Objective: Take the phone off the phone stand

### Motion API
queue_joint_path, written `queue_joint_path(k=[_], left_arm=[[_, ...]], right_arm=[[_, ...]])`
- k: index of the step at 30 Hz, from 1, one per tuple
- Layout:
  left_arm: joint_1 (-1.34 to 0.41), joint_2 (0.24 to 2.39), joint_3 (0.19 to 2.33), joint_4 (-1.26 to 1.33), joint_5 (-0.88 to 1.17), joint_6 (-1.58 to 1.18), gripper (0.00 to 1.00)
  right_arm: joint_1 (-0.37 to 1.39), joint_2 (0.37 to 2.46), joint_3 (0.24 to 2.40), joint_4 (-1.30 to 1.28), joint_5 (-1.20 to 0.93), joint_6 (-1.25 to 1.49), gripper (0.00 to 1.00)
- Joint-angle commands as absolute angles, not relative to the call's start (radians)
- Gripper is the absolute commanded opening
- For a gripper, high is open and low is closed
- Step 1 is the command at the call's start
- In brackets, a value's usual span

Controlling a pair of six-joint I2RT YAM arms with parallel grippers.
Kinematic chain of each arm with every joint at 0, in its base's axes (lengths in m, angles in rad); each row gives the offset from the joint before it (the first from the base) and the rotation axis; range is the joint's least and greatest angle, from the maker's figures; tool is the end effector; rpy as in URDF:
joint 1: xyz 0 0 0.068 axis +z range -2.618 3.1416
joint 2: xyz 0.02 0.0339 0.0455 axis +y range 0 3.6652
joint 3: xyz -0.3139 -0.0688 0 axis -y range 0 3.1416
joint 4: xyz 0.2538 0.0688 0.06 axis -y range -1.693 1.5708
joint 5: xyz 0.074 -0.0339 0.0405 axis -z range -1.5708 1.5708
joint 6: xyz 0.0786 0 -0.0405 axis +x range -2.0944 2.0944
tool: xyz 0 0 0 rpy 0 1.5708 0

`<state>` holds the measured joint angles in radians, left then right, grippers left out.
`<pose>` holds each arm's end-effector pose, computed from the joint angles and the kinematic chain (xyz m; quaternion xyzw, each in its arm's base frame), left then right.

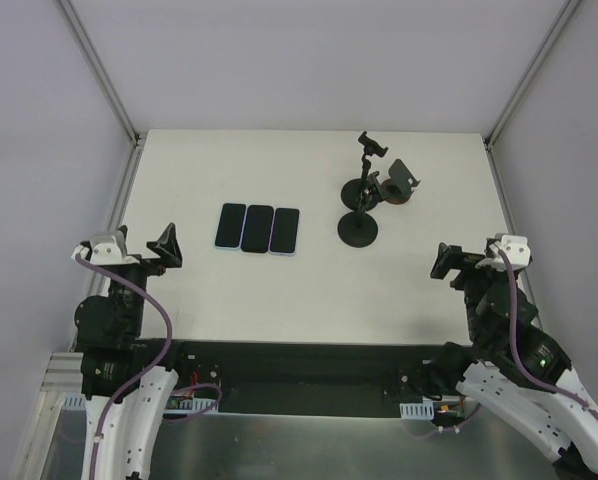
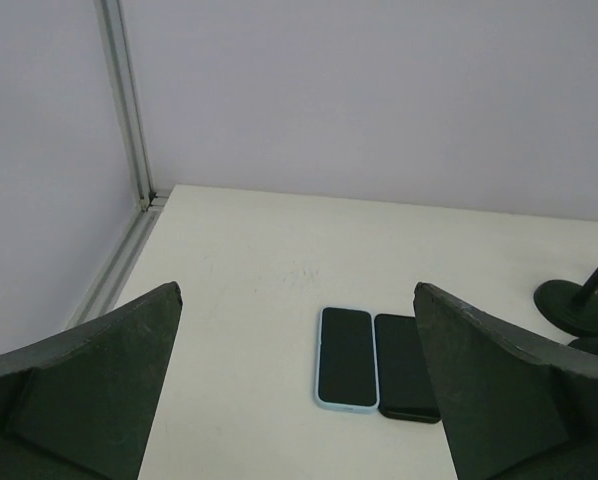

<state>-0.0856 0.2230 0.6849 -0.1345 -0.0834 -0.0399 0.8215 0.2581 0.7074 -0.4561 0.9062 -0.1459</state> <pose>0.0589 0.0015 0.3987 -0.0206 0.5825 -0.0267 0.8121 0.0736 -0.0117 0.3571 -0.0236 0.7082 -0.0831 0.7007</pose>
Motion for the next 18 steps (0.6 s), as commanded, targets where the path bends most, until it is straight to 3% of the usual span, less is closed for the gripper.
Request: queue_joint_path(k=[1,10,18], left_arm=[[-0.087,0.08,0.56,-0.087,-0.149,-0.069,0.99],[-0.037,-0.075,0.474,-0.025,-0.084,-0.064,0.99],[-0.021,-0.051,0.463,-0.014,-0.051,-0.067,0.99]], right_arm=[[0.824,0.298,0.743,-0.365,0.957,-0.233,0.96],[0.822,0.344,0.695,-0.296,0.999,-0.275,0.96],[0.822,0.374,0.684,-0.279,0.996,-0.27,0.96]])
